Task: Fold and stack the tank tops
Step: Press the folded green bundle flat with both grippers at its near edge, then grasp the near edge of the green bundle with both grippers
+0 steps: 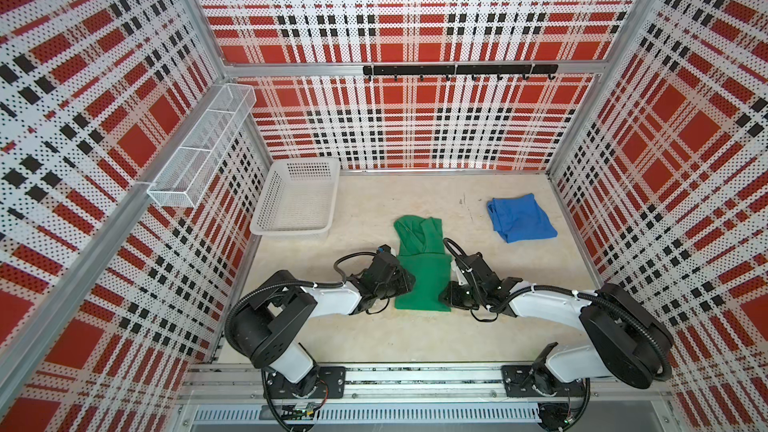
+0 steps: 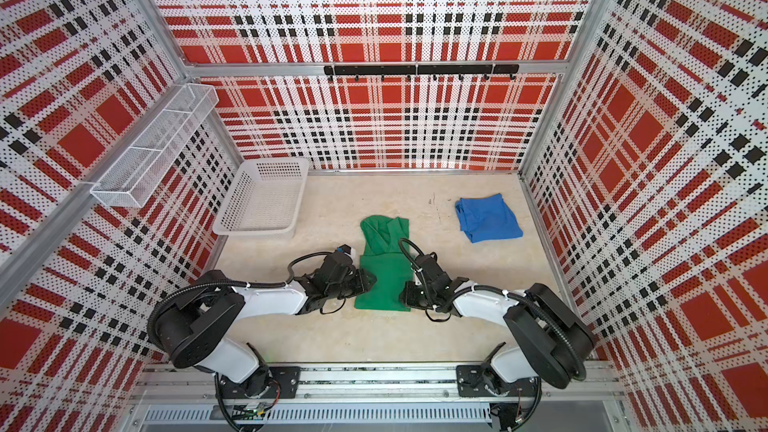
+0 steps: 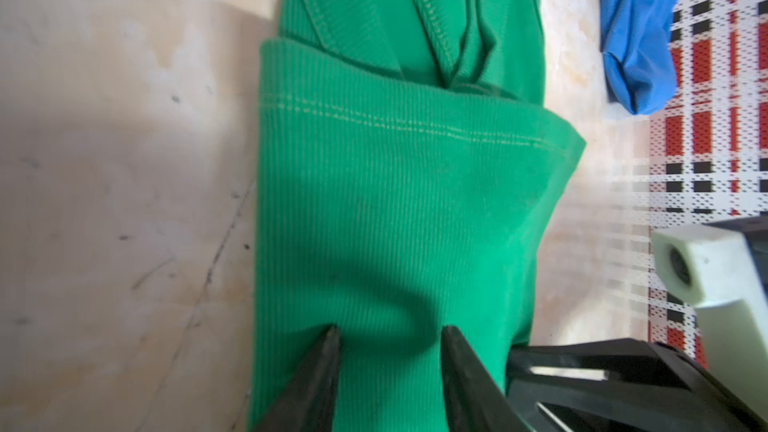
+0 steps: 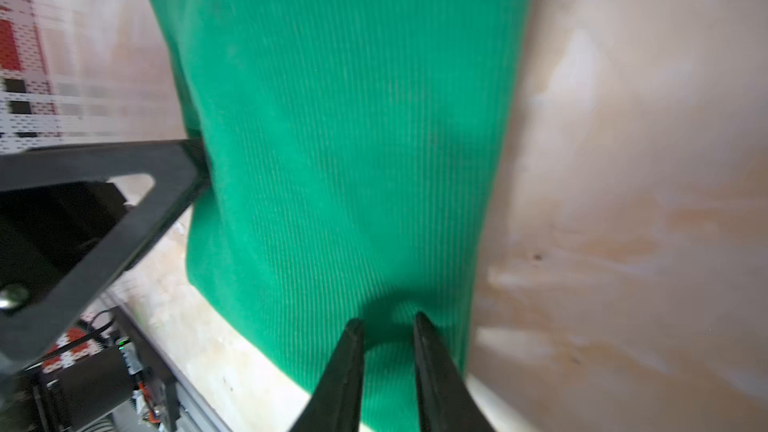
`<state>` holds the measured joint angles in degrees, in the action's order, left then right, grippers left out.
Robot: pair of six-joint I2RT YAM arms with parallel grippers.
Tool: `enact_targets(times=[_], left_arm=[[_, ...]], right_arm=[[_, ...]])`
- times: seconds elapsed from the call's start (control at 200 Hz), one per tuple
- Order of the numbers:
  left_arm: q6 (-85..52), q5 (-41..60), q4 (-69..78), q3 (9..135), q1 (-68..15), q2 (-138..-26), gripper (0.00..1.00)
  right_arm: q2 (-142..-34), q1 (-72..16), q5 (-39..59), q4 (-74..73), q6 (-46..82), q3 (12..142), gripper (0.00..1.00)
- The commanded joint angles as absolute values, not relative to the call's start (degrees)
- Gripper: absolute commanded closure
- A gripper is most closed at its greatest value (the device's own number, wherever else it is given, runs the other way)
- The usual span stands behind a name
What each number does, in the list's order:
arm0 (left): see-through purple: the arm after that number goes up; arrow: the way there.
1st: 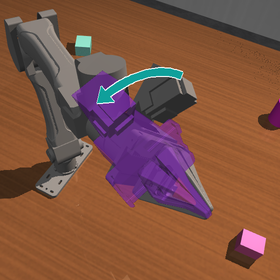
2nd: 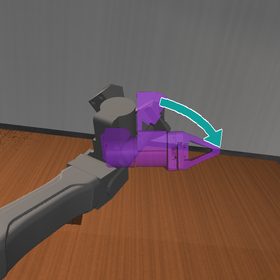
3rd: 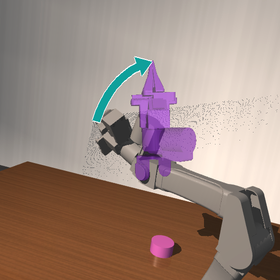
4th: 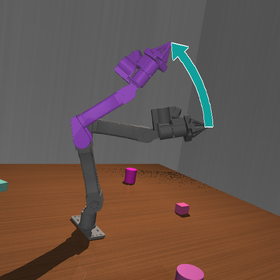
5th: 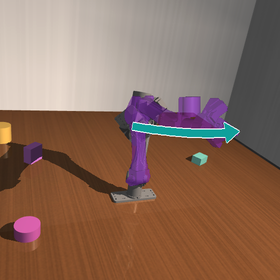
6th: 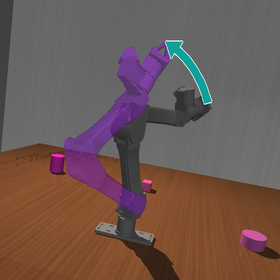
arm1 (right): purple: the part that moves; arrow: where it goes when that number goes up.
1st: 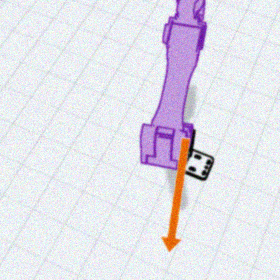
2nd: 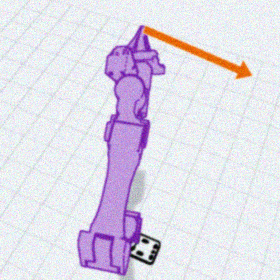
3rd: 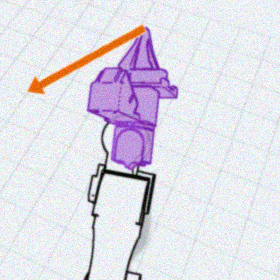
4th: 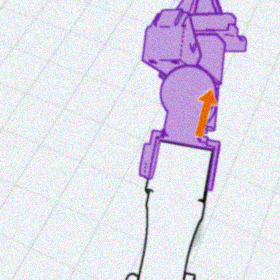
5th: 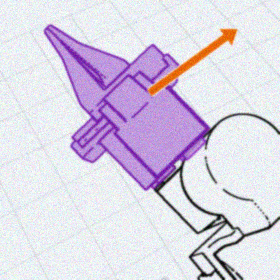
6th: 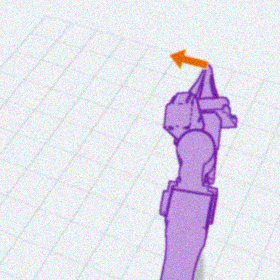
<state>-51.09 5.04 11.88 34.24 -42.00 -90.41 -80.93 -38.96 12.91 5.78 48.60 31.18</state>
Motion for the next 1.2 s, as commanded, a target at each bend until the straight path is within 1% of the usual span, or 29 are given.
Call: enact_targets(times=[0.0,0.075,0.175,0.326,0.481,0.571,0.641,0.697,0.792,0.957,1.198], left_arm=[[-46.85,2.07,3.66,37.84,-41.47,-88.04,0.52],[-45.61,1.96,-0.51,40.04,-41.48,-84.61,0.47],[-45.24,2.32,-5.44,40.49,-41.25,-80.34,0.44],[-48.04,6.79,-6.77,34.55,-41.04,-75.87,0.41],[-53.95,10.88,-2.47,25.47,-41.13,-70.13,0.4],[-59.18,12.66,3.53,20.2,-41.29,-66.7,0.4],[-62.79,13.74,9.34,16.51,-41.48,-65.82,0.4],[-64.83,14.1,12.63,14.86,-41.85,-66.23,0.41],[-66.49,13.65,14.3,14.33,-43.43,-67.92,0.43],[-69.08,11.68,17.45,12.69,-45.05,-70.96,0.5],[-70.05,9.68,17.65,11.43,-45.97,-72.67,0.54]], right_arm=[[-76.69,-37.55,9.51,14.12,45.22,33.79,0.71],[-73.41,-37.05,10.67,16.56,44.01,34.87,0.67],[-71.22,-36.48,13.97,19.54,44.24,34.75,0.61],[-68.54,-36.45,19.39,17.35,48.61,29.75,0.61],[-63.37,-36.47,21.39,13.46,53.82,24.22,0.61],[-61.16,-36.47,22.74,8.95,57.63,20.49,0.6],[-60.99,-36.47,23.97,5.46,59.58,17.94,0.57],[-61.55,-36.47,24.64,4.38,60.18,16.98,0.54],[-62.44,-36.47,24.83,2.99,60.94,16.19,0.54],[-64.07,-36.47,25.06,-1.95,62.84,14.47,0.56],[-67.39,-36.48,25.23,-8.25,64.57,12.58,0.58]])
